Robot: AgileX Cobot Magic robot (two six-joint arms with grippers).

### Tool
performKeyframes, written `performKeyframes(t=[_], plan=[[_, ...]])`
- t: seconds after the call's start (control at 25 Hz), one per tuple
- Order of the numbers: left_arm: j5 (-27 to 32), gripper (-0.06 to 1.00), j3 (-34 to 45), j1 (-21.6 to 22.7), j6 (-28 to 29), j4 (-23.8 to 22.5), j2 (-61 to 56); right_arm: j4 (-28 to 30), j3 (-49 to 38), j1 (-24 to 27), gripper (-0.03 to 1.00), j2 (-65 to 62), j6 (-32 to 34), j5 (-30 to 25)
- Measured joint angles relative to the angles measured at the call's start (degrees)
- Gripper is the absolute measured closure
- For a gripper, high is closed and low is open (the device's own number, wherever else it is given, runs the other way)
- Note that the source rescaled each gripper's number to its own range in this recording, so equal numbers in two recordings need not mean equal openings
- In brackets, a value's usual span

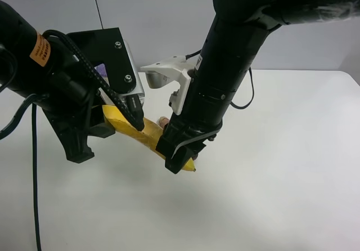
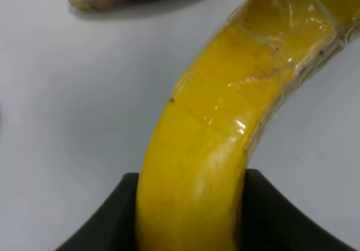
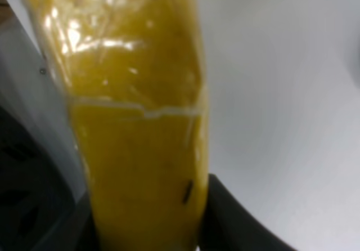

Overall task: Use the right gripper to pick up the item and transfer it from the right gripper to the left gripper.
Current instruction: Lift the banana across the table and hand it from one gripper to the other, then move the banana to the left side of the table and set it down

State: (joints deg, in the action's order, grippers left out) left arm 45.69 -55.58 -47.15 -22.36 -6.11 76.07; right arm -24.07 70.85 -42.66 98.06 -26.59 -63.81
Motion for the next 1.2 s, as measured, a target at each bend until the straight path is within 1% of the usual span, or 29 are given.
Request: performKeyframes(t=[0.24,0.28,0.32,0.36,0.4,0.44,0.48,0.52,0.64,0.84,1.0,1.2], plan=[[-0.09,0.93,0.00,0.00,-0.05,0.00,0.00,0.06,0.00,0.00,0.95,0.00,-0.45,0.06],[-0.11,0.93,0.00,0.00,-0.05,0.29,0.00,-0.09,0.00,0.00,0.88,0.00,-0.80,0.18],[-0.11,0.93,0.00,0.00,-0.05,0.44,0.00,-0.60,0.05,0.00,0.74,0.00,-1.38,0.63],[-0.16,0.93,0.00,0.00,-0.05,0.44,0.00,-0.66,0.05,0.00,0.46,0.00,-1.58,0.89],[-0.16,0.93,0.00,0.00,-0.05,0.44,0.00,-0.66,0.05,0.00,0.29,0.00,-2.00,0.93],[-0.17,0.93,0.00,0.00,-0.05,0.44,0.00,-0.66,0.05,0.00,0.16,0.00,-2.44,1.00],[-0.17,0.93,0.00,0.00,-0.05,0.44,0.00,-0.66,0.05,0.00,0.08,0.00,-2.66,1.02],[-0.22,0.93,0.00,0.00,-0.05,0.44,0.00,-0.66,0.05,0.00,0.04,0.00,-2.80,1.07],[-0.22,0.93,0.00,0.00,-0.05,0.44,0.00,-0.66,0.05,0.00,-0.01,0.00,-2.80,1.08],[-0.30,0.93,0.00,0.00,-0.05,0.44,0.00,0.25,0.05,0.00,-0.03,-1.54,-2.51,-1.21],[-0.35,0.93,0.00,0.00,-0.05,0.44,0.00,3.38,0.05,0.00,-0.03,-5.52,0.59,-5.31],[-0.35,0.93,0.00,0.00,-0.05,0.44,0.00,5.77,0.12,0.00,-0.03,-10.05,3.87,-5.49]])
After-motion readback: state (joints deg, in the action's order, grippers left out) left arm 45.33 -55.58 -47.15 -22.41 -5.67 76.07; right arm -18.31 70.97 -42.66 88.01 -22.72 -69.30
